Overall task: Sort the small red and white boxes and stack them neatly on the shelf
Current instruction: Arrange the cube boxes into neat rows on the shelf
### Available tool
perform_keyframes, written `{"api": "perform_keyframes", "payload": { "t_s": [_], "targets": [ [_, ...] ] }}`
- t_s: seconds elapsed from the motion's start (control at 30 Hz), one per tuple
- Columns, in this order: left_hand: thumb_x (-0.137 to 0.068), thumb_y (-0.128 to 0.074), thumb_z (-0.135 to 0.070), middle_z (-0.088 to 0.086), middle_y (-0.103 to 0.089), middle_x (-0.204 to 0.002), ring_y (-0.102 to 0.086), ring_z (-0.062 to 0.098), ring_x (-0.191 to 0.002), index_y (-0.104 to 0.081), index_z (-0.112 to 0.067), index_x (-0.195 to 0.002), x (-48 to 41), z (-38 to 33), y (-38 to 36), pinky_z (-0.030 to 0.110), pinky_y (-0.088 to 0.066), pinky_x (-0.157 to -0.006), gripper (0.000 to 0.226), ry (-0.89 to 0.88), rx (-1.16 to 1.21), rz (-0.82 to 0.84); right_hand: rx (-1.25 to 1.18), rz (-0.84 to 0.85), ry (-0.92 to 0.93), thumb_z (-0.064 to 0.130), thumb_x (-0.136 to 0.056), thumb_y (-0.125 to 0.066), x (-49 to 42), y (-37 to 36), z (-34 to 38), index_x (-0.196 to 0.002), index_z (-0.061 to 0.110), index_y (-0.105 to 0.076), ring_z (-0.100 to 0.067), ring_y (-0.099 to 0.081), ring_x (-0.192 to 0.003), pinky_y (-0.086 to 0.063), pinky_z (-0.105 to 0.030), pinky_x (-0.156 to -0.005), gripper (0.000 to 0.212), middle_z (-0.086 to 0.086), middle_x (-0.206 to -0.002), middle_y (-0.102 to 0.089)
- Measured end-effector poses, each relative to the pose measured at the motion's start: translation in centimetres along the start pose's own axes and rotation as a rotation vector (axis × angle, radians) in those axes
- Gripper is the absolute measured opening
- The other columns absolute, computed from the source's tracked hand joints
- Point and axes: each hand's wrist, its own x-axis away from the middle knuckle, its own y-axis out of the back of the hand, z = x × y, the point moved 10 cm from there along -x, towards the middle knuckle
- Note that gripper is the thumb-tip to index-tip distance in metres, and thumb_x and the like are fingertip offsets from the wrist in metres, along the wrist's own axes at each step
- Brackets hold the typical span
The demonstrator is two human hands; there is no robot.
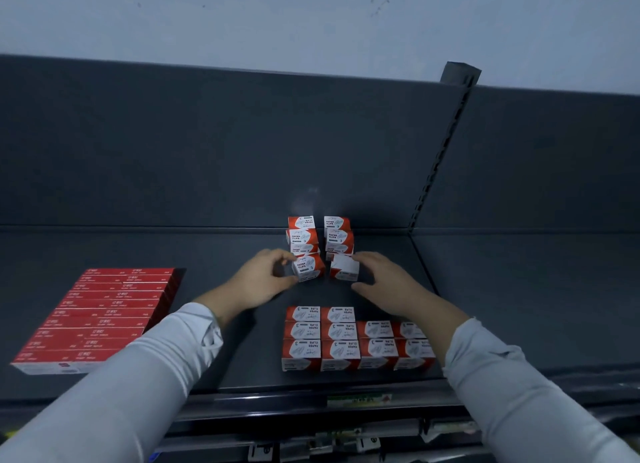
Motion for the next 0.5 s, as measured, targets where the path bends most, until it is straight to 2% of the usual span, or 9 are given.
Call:
{"api": "perform_keyframes", "payload": {
  "t_s": [0.1,0.2,0.27,0.33,0.43,0.5],
  "targets": [
    [-0.085,-0.071,-0.031,-0.002,-0.053,-0.1,-0.057,0.027,-0.106,-0.057,-0.026,-0.127,-1.1,0.4,-1.4,0.032,-0.044,-0.089,0.045,0.01,-0.01,0.034,0.008,0.048,0.001,0.02,-0.096,-0.059,-0.9,-0.9,-0.6,-0.154,0.026,-0.026,-0.012,-0.024,-0.146,-0.017,-0.021,-0.117,0.067,0.01,-0.161,-0.02],
    [-0.085,-0.072,-0.028,0.002,-0.048,-0.11,-0.052,0.017,-0.099,-0.055,-0.026,-0.125,-1.7,0.2,-1.4,0.026,-0.042,-0.092,0.043,0.009,-0.036,-0.018,0.093,0.075,-0.006,0.022,-0.096,-0.06,-1.4,-1.7,-1.4,-0.153,0.024,-0.029,-0.012,-0.024,-0.146,-0.02,-0.027,-0.12,0.065,0.011,-0.161,-0.019],
    [-0.083,-0.073,-0.026,0.002,-0.049,-0.111,-0.051,0.013,-0.094,-0.056,-0.026,-0.112,-1.8,0.1,-1.3,0.027,-0.044,-0.09,0.034,0.003,-0.031,-0.054,0.116,0.014,0.01,0.026,-0.093,-0.064,-1.6,-1.0,-1.2,-0.146,0.02,-0.043,-0.013,-0.035,-0.14,-0.027,-0.028,-0.117,0.057,0.007,-0.156,-0.034],
    [-0.081,-0.074,-0.026,-0.003,-0.051,-0.105,-0.053,0.014,-0.091,-0.054,-0.027,-0.097,-1.8,0.1,-1.3,0.036,-0.048,-0.091,0.026,0.0,-0.028,-0.09,0.132,-0.043,0.026,0.034,-0.089,-0.068,-1.6,-0.2,-0.7,-0.133,0.019,-0.056,-0.014,-0.048,-0.126,-0.039,-0.03,-0.108,0.048,0.004,-0.143,-0.047],
    [-0.08,-0.076,-0.029,-0.015,-0.055,-0.09,-0.055,0.013,-0.085,-0.044,-0.031,-0.085,-1.7,0.5,-1.4,0.045,-0.049,-0.087,0.032,0.03,0.007,-0.131,0.135,-0.026,0.017,0.028,-0.085,-0.073,-1.6,-0.5,-0.7,-0.125,0.023,-0.055,-0.014,-0.05,-0.119,-0.045,-0.031,-0.1,0.044,0.005,-0.136,-0.046],
    [-0.08,-0.077,-0.032,-0.015,-0.058,-0.092,-0.056,0.011,-0.085,-0.045,-0.033,-0.091,-1.6,0.5,-1.6,0.041,-0.05,-0.086,0.034,0.042,0.064,-0.121,0.109,-0.018,0.01,0.021,-0.085,-0.073,-1.7,-0.7,-1.0,-0.121,0.024,-0.053,-0.015,-0.05,-0.117,-0.046,-0.029,-0.097,0.042,0.005,-0.133,-0.044]
  ]
}}
